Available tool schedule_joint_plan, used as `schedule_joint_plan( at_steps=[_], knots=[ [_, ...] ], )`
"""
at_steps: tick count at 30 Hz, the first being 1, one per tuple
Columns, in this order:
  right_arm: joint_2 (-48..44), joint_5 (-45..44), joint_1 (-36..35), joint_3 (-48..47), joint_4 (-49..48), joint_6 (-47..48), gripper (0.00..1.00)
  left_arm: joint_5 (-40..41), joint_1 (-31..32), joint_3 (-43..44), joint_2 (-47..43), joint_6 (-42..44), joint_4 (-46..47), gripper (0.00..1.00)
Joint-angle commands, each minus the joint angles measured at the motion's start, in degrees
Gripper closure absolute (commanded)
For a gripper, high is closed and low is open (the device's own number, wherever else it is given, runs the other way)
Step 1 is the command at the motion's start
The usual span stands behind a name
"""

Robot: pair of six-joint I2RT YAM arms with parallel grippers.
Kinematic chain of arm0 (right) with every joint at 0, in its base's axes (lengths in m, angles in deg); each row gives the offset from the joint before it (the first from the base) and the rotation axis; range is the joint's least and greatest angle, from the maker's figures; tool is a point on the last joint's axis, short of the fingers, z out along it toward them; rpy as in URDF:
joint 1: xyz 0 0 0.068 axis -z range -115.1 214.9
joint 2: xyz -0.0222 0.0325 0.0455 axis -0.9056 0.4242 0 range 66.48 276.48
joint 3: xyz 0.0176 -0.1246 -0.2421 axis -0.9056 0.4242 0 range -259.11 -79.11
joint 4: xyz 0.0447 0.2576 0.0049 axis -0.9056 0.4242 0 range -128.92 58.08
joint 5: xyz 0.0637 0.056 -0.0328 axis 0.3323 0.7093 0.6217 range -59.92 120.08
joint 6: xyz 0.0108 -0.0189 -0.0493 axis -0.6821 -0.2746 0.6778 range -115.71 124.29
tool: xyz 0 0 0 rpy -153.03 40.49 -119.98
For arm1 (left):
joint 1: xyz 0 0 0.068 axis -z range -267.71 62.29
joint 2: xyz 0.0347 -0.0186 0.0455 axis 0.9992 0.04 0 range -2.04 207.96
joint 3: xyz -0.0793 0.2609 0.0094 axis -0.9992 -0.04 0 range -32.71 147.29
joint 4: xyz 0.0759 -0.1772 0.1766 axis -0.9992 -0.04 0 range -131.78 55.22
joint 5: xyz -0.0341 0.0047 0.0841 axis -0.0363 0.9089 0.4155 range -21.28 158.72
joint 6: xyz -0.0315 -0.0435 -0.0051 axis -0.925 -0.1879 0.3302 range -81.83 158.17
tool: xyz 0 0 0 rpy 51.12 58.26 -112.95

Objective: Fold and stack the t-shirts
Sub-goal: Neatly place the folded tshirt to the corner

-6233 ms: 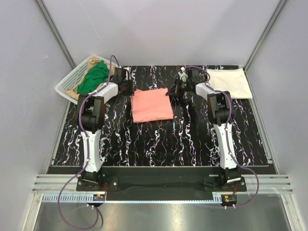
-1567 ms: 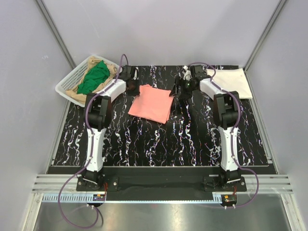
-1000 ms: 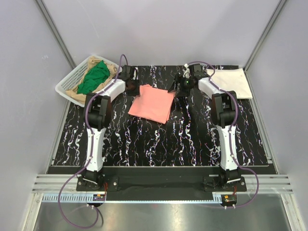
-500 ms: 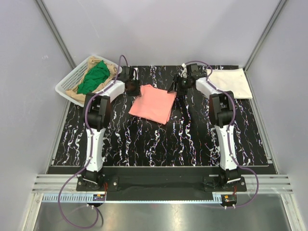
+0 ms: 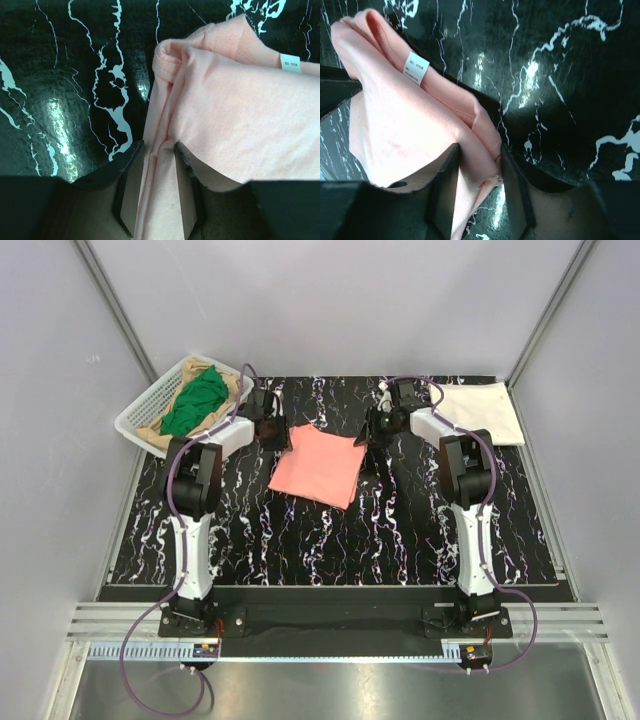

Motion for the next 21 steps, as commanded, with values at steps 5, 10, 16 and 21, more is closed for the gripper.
schedule_joint_plan(
  at_steps=[5,10,16,21],
  knots=[
    [-3.6,0.3,-0.3,4.4,3.2,3.1,0.76,-3.2,0.1,-2.2,-3.5,-0.7,-2.5,0.6],
    [-6.8,-0.2,-0.3,6.4,3.3,4.7,0.97,-2.8,0.1,0.3,-10.8,-0.4,-7.1,0.56],
    [-11.6,-2.0,-0.3,8.6,4.2,6.4,1.0,-2.6,0.2,-4.0,-25.8,-0.4,-12.4,0.52],
    [-15.1,-8.3,-0.3,8.8,7.7,12.0,1.0,-6.1,0.8,-12.4,-36.8,0.6,-12.3,0.5]
  ],
)
